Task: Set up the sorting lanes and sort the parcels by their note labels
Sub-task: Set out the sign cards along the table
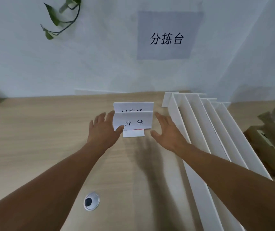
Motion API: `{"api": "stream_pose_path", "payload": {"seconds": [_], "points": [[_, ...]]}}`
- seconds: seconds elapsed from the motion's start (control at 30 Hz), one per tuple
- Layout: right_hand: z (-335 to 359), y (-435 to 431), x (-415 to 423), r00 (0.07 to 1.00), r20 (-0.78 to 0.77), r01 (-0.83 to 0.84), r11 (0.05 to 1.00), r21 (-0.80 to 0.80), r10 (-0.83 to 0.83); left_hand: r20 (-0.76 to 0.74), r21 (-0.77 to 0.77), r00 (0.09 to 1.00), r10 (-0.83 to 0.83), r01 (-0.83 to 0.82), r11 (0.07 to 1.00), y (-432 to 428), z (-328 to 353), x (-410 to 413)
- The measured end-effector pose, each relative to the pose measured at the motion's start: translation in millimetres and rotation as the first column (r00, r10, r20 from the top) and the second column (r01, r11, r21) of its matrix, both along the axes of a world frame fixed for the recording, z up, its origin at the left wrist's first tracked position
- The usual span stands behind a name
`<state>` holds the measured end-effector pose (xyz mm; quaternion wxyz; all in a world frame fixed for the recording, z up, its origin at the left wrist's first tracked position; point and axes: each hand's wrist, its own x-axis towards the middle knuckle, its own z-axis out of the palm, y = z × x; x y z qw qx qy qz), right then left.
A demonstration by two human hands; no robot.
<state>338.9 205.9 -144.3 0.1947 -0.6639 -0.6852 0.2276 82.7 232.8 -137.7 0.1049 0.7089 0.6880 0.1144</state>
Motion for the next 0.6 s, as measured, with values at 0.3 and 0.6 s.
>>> {"api": "stream_pose_path", "payload": {"seconds": [0.3,0.6], "points": [[-64,71,-19,0.990,-0.127,0.056,0.995,-0.077,-0.065,0.220,-0.108,0.975,-0.009,0.033,0.994,56,-52,17],[-17,7,-20,0.989,-0.141,0.048,0.999,0.024,-0.044,0.356,0.024,0.935,-0.003,-0.006,1.000,-12,-1,6]]}}
